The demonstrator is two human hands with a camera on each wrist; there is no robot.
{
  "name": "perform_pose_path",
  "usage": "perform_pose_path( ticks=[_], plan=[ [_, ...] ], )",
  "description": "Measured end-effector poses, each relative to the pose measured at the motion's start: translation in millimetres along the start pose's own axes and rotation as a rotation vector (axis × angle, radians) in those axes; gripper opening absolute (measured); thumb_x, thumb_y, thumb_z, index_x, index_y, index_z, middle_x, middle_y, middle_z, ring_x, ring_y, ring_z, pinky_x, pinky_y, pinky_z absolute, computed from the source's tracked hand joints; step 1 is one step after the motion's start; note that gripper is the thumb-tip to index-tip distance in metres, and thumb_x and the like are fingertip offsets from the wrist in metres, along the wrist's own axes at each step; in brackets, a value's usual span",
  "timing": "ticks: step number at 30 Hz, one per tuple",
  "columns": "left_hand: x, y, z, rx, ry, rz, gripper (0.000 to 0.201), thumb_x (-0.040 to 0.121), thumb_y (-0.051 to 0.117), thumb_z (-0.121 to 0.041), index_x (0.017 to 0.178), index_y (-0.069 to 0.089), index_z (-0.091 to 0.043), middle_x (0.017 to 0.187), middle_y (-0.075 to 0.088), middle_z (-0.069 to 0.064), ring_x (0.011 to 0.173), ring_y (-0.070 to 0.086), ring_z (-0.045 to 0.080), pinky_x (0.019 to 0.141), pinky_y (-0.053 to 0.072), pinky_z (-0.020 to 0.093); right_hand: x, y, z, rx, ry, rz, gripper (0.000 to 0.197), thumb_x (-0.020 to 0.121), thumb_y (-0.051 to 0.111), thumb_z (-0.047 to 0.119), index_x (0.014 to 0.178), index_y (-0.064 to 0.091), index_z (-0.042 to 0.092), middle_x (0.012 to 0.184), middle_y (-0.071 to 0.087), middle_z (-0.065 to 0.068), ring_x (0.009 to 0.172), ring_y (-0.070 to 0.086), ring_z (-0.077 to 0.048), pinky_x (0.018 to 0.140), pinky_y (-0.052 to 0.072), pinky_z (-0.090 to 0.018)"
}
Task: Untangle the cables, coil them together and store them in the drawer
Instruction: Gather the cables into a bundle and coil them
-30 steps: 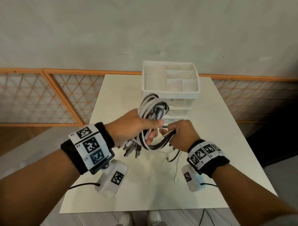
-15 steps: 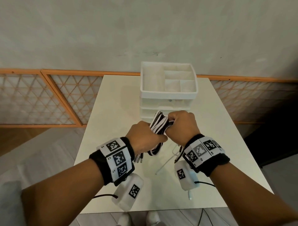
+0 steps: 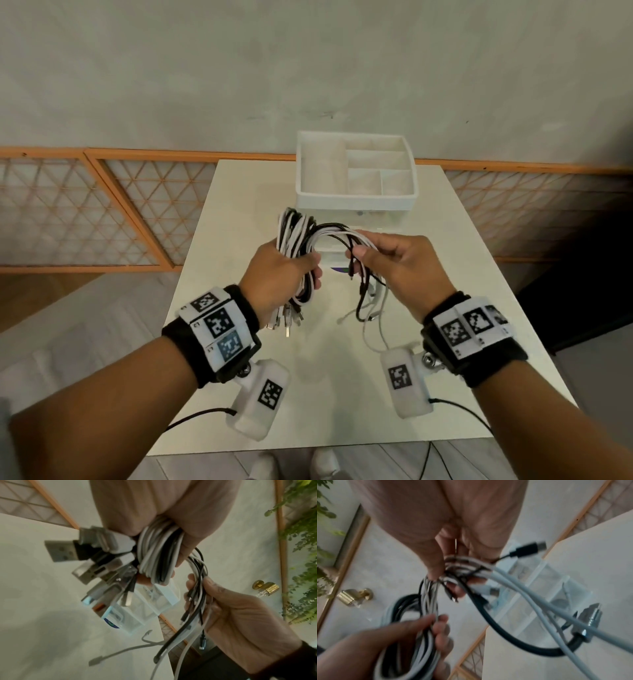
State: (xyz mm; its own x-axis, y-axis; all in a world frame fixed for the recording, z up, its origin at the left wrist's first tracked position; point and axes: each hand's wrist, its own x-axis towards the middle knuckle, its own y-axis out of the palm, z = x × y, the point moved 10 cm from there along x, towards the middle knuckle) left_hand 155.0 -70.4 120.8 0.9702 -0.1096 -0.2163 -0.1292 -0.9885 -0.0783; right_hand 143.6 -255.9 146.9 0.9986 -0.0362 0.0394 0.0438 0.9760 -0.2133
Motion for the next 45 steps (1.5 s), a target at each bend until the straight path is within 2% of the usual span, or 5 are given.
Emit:
perform_pose_path(
  ticks=[6,23,32,40,45],
  plan=[
    [-4.6,15.1,-4.5,0.17,0.016,0.0,0.1,0.057,0.064,-0.086,0.11,0.061,-0.001,0.082,0.061,0.025,0.097,0.047,0.024,0.08,0.058,0.043,-22.9,33.2,-3.8,0.031,-0.096,-0.169,0.014,0.094,0.066,0.016,0.101,0.077,0.011,0.085,0.076,0.005,0.074,0.07,-0.007,0.068,0.057,-0.025],
    [-8.9,11.1,-24.5,-0.106,0.087,0.021,0.043,0.081,0.075,-0.041,0.08,0.066,0.001,0.071,0.069,0.009,0.068,0.07,0.019,0.06,0.054,0.028,-36.1,90.4,10.0,-0.051,-0.322,0.295,0.045,0.106,0.04,0.019,0.149,0.038,0.028,0.153,0.039,0.001,0.142,0.034,-0.005,0.113,0.035,-0.023],
    [-10.9,3.6,-19.8,-0.13,0.095,-0.039,0.042,0.08,0.08,-0.03,0.08,0.065,0.009,0.061,0.068,0.007,0.055,0.067,0.017,0.053,0.053,0.027,-35.6,73.5,-2.6,-0.147,-0.312,0.194,0.035,0.1,0.055,0.021,0.134,0.06,0.015,0.126,0.053,-0.003,0.075,0.064,-0.01,0.059,0.06,-0.04],
    [-4.2,-13.8,-27.8,-0.229,0.126,-0.147,0.018,0.091,0.069,-0.013,0.083,0.067,0.004,0.071,0.067,0.02,0.063,0.066,0.031,0.059,0.058,0.042,-40.3,72.4,-9.3,-0.005,-0.131,0.219,0.079,0.088,0.07,0.004,0.146,0.033,0.042,0.11,0.071,0.005,0.084,0.069,-0.008,0.081,0.059,-0.037],
    [-4.4,-15.1,-33.9,-0.22,0.152,-0.003,0.017,0.093,0.065,-0.012,0.08,0.068,-0.002,0.074,0.066,0.022,0.067,0.065,0.034,0.063,0.053,0.041,-33.0,63.6,-38.0,-0.215,0.039,0.289,0.009,0.09,0.067,0.022,0.097,0.073,0.025,0.066,0.064,-0.009,0.053,0.054,-0.017,0.06,0.052,-0.038]
  ],
)
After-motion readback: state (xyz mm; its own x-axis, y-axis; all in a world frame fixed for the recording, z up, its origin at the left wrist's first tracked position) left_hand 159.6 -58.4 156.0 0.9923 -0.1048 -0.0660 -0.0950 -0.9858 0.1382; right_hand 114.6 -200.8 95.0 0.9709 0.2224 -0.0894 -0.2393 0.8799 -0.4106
